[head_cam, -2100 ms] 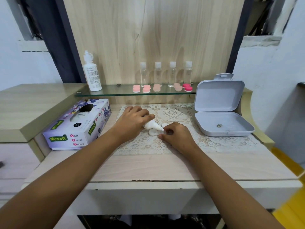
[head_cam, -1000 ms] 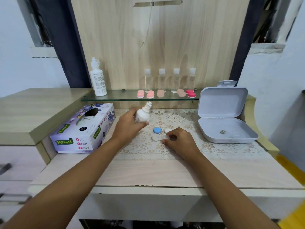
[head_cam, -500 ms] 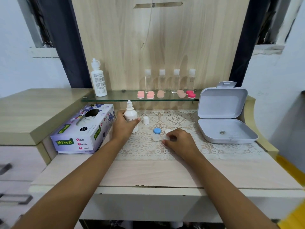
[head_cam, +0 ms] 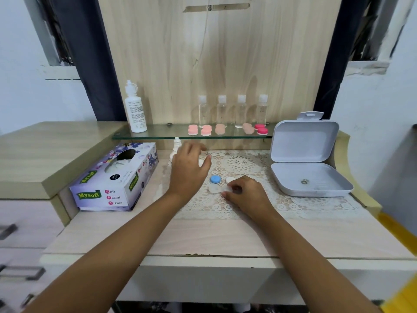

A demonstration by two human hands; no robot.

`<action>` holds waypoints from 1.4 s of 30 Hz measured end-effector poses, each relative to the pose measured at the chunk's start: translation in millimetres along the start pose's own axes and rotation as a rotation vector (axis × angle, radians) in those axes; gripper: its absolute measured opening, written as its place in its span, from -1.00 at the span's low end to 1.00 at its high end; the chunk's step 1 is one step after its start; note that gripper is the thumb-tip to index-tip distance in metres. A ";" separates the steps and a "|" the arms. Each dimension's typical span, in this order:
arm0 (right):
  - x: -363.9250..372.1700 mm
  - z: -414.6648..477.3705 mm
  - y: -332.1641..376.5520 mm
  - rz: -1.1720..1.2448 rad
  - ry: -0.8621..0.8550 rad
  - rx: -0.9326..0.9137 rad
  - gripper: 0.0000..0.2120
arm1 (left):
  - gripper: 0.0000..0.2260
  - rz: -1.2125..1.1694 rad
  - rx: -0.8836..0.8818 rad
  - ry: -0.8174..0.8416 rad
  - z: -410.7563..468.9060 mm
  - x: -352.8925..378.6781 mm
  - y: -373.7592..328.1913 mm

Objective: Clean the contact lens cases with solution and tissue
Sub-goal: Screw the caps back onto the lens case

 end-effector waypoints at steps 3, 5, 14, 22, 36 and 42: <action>-0.2 -0.4 0.4 0.001 -0.001 -0.002 -0.76 | -0.78 0.035 -0.126 0.318 0.3 35.9 8.1; -0.5 -0.9 0.9 0.008 0.004 -0.001 -0.77 | -0.68 0.106 -0.249 0.511 -4.5 56.1 19.6; -1.1 -3.5 1.1 0.047 0.015 0.008 -0.84 | -0.80 0.090 -0.451 0.724 -13.2 78.5 36.1; 1.2 -0.6 0.2 0.017 0.027 0.001 -0.81 | -0.85 -0.178 -0.395 0.665 -14.7 54.3 22.7; 2.7 0.8 -3.0 0.010 0.008 -0.008 -0.75 | -0.74 -0.225 -0.252 0.661 -45.1 41.1 23.6; 2.3 0.9 -1.1 -0.008 0.006 -0.013 -0.79 | -0.69 -0.246 -0.250 0.599 -48.2 41.9 26.9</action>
Point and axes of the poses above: each hand's wrist, its own z-axis towards the middle knuckle, its own x-axis out of the palm, y = z × x, the point moved 7 cm from there along z, towards the middle knuckle, and after that the axes turned 3 degrees about -y, right-handed, at the moved point
